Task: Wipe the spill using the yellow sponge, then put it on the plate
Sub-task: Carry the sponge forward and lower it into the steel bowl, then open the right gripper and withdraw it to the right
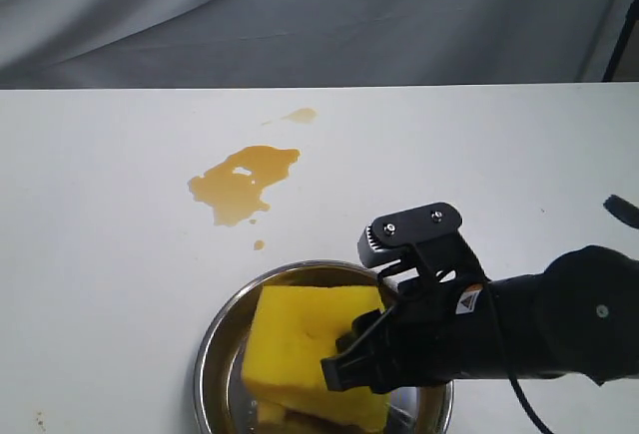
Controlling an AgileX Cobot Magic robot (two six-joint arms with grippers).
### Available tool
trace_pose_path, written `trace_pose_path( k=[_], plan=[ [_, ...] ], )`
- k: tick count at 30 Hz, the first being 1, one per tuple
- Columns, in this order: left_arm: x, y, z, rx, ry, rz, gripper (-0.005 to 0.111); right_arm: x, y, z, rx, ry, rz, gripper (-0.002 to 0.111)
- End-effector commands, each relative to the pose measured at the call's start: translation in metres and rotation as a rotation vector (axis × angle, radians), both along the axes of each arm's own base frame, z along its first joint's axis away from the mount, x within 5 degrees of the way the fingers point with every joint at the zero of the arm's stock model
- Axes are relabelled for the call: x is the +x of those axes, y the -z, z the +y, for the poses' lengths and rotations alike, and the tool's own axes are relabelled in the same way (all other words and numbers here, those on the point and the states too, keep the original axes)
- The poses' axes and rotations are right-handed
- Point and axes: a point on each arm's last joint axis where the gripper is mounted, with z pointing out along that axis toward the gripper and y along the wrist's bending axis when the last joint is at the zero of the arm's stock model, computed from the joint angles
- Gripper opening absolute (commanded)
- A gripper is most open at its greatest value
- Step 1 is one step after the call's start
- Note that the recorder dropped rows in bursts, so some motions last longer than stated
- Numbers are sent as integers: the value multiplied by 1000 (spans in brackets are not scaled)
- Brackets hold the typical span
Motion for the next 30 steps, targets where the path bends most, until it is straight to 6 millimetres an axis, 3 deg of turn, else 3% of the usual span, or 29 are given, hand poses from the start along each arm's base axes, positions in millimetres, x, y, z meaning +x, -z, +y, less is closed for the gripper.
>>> trace_pose_path(
  k=[1,4,9,12,17,22,27,30],
  plan=[
    [0,1,0,-9,5,-2,0,0,2,0,-16,-24,-19,71],
    [0,1,0,-9,5,-2,0,-1,-5,-1,-5,-44,-45,78],
    [0,1,0,-9,5,-2,0,-6,-33,-5,50,-74,-138,78],
    [0,1,0,-9,5,-2,0,-12,-72,-17,47,-190,-400,78],
    [0,1,0,-9,5,-2,0,-21,-115,-33,133,-176,-652,75],
    [0,1,0,-9,5,-2,0,-52,-140,-63,151,-228,-863,47],
    [0,1,0,-9,5,-2,0,-80,-126,-94,191,-204,-964,11],
    [0,1,0,-9,5,-2,0,-88,-114,-103,213,-176,-1009,0]
  ],
)
